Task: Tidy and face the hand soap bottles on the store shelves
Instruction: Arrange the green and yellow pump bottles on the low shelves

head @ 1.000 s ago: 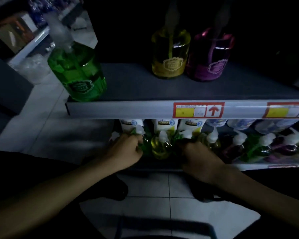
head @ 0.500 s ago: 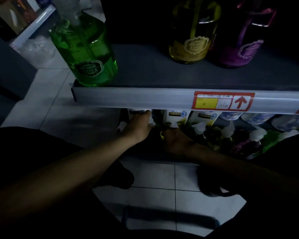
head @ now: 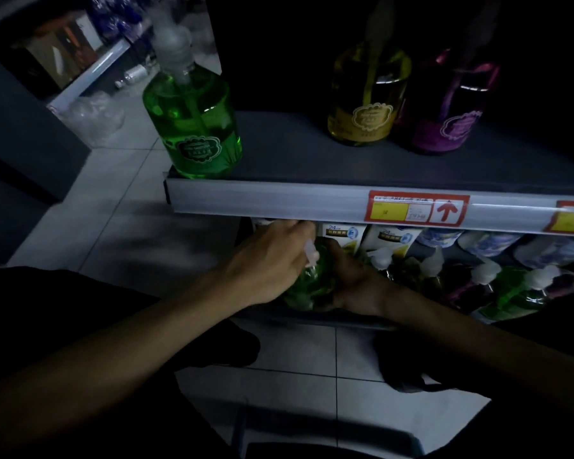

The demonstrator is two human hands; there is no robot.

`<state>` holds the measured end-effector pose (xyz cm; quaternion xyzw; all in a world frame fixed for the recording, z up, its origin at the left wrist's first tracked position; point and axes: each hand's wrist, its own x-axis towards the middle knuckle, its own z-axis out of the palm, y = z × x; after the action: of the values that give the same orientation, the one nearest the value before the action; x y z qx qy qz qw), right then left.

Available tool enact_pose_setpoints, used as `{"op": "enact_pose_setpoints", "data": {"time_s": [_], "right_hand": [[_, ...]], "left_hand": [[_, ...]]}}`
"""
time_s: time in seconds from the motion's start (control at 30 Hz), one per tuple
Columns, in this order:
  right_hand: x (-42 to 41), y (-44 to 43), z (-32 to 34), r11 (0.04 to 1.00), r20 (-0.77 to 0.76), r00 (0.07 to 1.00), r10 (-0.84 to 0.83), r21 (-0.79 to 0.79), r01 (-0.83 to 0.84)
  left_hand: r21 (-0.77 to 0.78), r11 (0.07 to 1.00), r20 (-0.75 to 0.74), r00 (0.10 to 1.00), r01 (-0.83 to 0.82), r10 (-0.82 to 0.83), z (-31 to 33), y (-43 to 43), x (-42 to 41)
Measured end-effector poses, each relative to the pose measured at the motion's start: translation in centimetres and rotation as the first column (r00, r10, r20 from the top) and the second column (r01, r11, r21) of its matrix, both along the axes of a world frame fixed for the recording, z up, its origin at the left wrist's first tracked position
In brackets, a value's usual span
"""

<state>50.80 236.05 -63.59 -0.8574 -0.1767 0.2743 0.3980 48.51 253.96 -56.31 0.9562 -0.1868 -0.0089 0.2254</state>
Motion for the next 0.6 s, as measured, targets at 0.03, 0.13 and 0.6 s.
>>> {"op": "enact_pose_setpoints", "data": {"time_s": [0.03, 0.13, 0.6], "right_hand": [[-0.8, -0.2, 0.9, 0.999, 0.001, 1.000, 0.026, 0.037, -0.026], [-3.6, 0.4, 4.0, 0.984, -0.036, 0.992, 0.124, 0.136, -0.118], [-0.1, 0.1, 15.7, 0.609, -0.010, 0.956, -0.293, 0.769, 0.195]], "left_hand": [[-0.011, 0.999, -0.040, 0.998, 0.046, -0.047, 0.6, 0.1, -0.5], [-0.021, 0.992, -0.096, 0.987, 0.127, -0.128, 3.3, 0.0, -1.5], [-0.754, 0.654, -0.092, 0.977, 0.059, -0.194, 11.0, 3.9, 2.5]]}}
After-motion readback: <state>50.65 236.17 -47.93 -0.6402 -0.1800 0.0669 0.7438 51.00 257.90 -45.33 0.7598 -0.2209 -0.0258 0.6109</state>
